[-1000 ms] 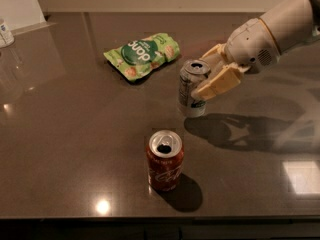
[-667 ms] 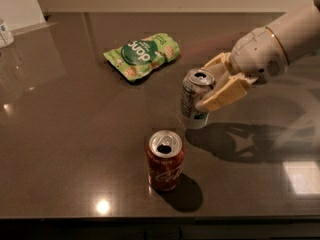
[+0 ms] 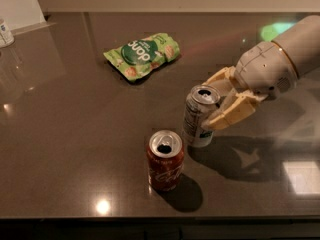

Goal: Move 7up can near coke can

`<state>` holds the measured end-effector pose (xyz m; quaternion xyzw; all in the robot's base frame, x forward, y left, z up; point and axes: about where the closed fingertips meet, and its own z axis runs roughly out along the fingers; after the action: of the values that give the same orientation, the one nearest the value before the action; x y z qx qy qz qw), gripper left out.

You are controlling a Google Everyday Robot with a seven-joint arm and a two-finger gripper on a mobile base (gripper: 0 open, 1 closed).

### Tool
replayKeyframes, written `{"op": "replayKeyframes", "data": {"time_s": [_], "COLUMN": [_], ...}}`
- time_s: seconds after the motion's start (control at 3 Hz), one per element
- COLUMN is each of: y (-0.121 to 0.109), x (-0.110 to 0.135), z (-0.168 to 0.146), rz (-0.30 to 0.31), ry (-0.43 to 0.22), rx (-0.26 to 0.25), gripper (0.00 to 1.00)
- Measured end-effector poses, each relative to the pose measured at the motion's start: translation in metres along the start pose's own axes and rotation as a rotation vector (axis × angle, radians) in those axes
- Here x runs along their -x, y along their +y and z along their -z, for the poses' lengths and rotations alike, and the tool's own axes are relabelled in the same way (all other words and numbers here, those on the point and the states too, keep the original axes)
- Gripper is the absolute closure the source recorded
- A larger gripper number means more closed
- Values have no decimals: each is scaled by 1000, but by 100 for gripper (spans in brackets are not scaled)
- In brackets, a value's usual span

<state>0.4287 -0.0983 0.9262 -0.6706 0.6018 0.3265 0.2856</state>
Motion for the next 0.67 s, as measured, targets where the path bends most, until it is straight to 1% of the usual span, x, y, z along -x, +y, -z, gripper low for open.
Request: {"op": "replayKeyframes", "data": {"time_s": [0.33,0.67], "y": [15,25], "x": [-9,-14], "z": [-5,-14], "rz": [13,36], "ry": [-4,-5], "rx": [9,29], "gripper": [81,58]}}
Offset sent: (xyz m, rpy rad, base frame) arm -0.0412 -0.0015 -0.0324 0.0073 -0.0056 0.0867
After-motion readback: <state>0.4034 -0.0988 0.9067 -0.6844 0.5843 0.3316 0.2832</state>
